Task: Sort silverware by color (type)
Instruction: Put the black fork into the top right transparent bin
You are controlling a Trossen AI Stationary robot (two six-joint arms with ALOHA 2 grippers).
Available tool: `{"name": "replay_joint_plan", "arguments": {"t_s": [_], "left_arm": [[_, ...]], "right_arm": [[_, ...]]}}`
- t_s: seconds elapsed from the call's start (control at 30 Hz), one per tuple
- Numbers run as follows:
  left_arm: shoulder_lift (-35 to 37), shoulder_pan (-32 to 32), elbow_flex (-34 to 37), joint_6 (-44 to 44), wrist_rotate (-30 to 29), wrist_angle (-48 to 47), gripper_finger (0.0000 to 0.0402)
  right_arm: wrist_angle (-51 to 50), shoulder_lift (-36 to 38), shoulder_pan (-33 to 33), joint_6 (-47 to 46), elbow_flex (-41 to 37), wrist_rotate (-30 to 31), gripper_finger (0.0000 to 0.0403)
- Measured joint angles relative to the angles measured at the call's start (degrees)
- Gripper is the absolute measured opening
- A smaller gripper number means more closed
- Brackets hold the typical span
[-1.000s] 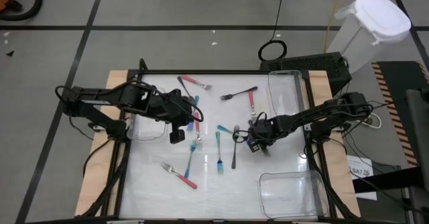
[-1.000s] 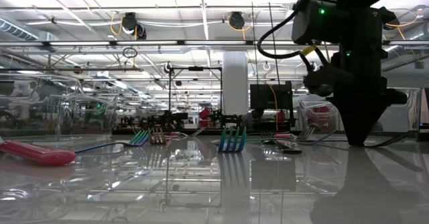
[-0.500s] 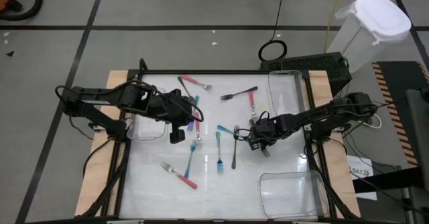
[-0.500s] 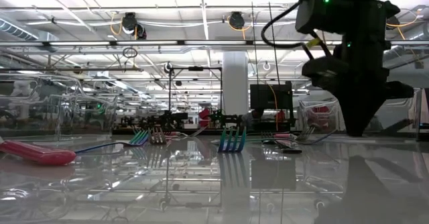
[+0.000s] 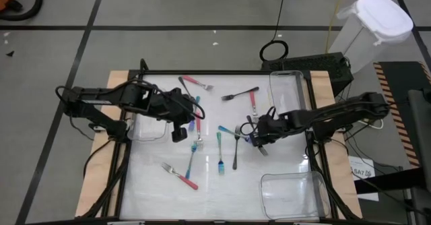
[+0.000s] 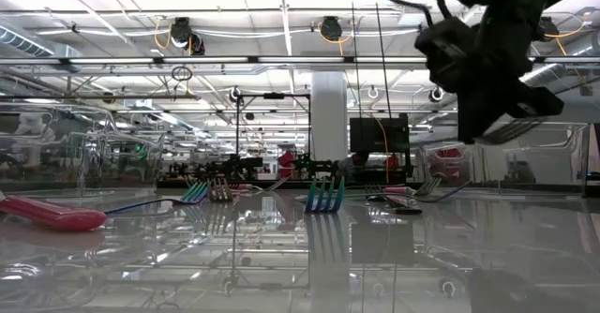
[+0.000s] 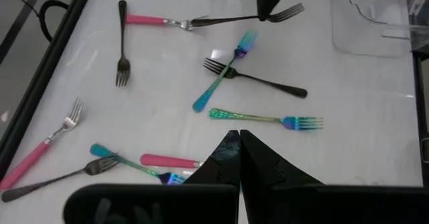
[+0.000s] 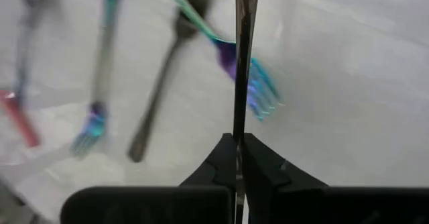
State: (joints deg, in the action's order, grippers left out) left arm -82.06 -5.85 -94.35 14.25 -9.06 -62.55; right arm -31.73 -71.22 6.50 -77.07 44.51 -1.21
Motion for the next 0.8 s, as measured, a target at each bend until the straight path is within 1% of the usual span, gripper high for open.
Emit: {"name": "replay_joint_plan", "arguments": {"t_s": [0.2, 0.27, 0.4, 0.5, 0.6, 0.8], "left_arm": [[0.00, 1.96, 0.00, 4.24, -0.02, 0.00, 0.0001], [0.00, 2.70, 0.00, 5.77, 0.01, 0.05, 0.0003], [0.00, 3.97, 0.00, 7.69, 0.84, 0.09, 0.0021], [0.00, 5.27, 0.00, 10.40, 1.57, 0.21, 0.0043], [0.00, 6.83, 0.00, 12.19, 1.59, 1.62, 0.0068], [0.00, 9.76, 0.00, 14.45, 1.57, 9.43, 0.0098]], "right_arm": [[7.02, 1.45, 0.00, 1.53, 0.07, 0.25, 0.0003], [9.31, 1.44, 0.00, 1.66, 0.24, 1.18, 0.0003], [9.26, 1.25, -0.02, 4.03, 2.87, 3.77, 0.0003], [7.66, 1.09, -0.67, 7.51, 5.80, 5.75, 0.0003], [4.93, 1.12, -1.82, 11.25, 9.56, 5.93, 0.0003], [-2.32, 1.13, -4.74, 21.87, 16.98, 9.16, 0.0003]]}}
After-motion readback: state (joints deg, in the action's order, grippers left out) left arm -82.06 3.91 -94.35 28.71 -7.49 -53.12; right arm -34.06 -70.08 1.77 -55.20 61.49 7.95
